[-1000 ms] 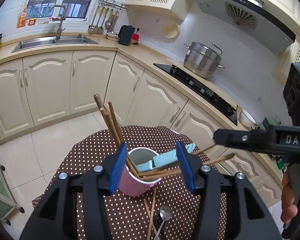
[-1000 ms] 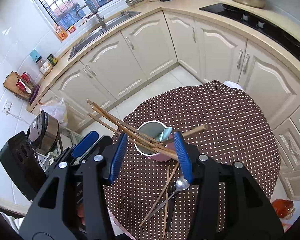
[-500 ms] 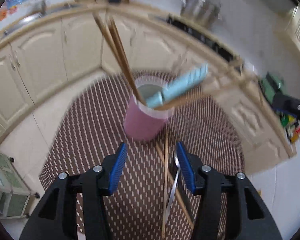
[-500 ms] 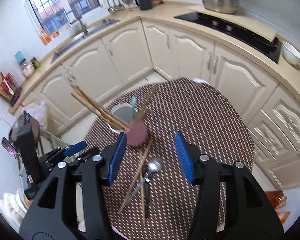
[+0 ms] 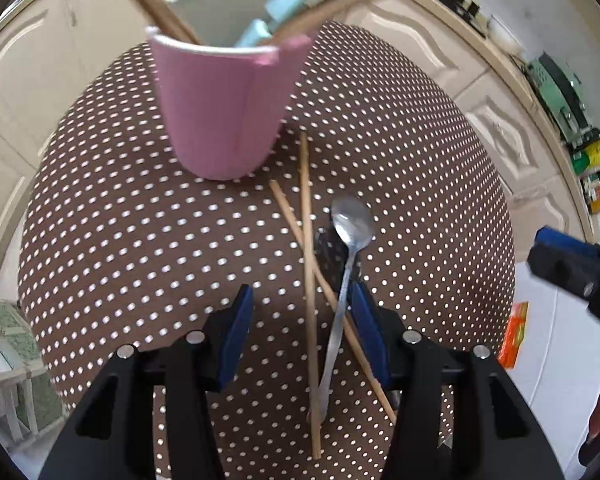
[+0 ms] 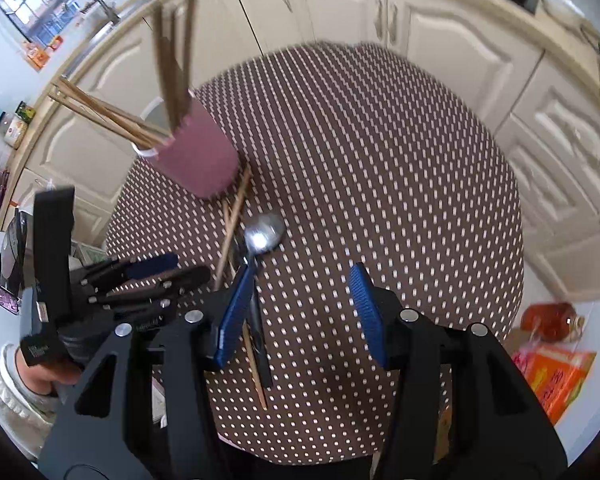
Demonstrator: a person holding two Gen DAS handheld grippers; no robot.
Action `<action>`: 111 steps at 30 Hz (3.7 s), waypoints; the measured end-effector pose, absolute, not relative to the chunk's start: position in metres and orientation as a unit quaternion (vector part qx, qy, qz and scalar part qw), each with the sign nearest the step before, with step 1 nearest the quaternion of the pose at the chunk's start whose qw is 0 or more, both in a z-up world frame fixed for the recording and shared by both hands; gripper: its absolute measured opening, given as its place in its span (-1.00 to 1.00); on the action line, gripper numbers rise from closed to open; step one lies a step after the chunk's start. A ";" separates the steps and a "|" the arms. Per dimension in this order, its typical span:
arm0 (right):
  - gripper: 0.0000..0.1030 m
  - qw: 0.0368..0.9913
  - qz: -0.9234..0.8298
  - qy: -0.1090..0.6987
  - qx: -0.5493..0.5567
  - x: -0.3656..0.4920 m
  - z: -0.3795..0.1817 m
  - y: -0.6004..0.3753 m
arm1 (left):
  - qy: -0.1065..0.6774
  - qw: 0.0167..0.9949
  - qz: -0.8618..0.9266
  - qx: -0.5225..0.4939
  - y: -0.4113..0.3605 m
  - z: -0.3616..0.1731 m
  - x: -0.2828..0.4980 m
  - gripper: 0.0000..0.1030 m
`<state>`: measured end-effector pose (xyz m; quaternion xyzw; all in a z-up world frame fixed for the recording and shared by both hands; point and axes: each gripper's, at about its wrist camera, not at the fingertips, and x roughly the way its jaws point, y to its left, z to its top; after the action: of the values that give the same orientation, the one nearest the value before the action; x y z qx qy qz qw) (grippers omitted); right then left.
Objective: Organize utensils
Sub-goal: 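Move both tools back down toward the spoon and remaining chopsticks, then close the left tool on a wooden chopstick while the right tool grasps the metal spoon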
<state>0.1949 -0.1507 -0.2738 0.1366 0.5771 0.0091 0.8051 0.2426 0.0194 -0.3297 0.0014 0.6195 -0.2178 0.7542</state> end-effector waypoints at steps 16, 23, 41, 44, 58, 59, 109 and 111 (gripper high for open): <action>-0.02 0.751 0.027 0.636 0.176 0.202 -0.329 -0.139 | 0.664 0.721 -0.195 -0.032 0.047 -0.366 0.236 -0.90; -0.03 0.723 0.067 0.659 0.199 0.221 -0.354 -0.109 | 0.683 0.707 -0.176 -0.061 0.082 -0.369 0.205 -0.90; -0.77 0.710 0.067 0.681 0.166 0.265 -0.381 -0.062 | 0.690 0.700 -0.153 -0.108 0.139 -0.368 0.213 -0.74; -0.85 0.706 0.069 0.683 0.175 0.258 -0.379 -0.080 | 0.687 0.702 -0.154 -0.108 0.116 -0.363 0.220 -0.68; -0.87 0.680 0.030 0.699 0.219 0.231 -0.381 -0.161 | 0.685 0.713 -0.133 -0.074 0.093 -0.363 0.263 -0.65; -0.87 0.679 0.024 0.697 0.229 0.230 -0.381 -0.165 | 0.687 0.711 -0.130 -0.068 0.092 -0.365 0.267 -0.66; -0.96 0.767 0.102 0.607 0.181 0.258 -0.298 -0.114 | 0.506 0.839 -0.189 -0.067 0.072 -0.252 0.219 -0.91; -0.96 0.772 0.107 0.601 0.178 0.258 -0.289 -0.118 | 0.490 0.847 -0.196 -0.068 0.071 -0.241 0.217 -0.91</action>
<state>0.2577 -0.1180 -0.2895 0.1782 0.6006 0.1075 0.7720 0.2169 0.0713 -0.2407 -0.0676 0.4903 -0.1956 0.8466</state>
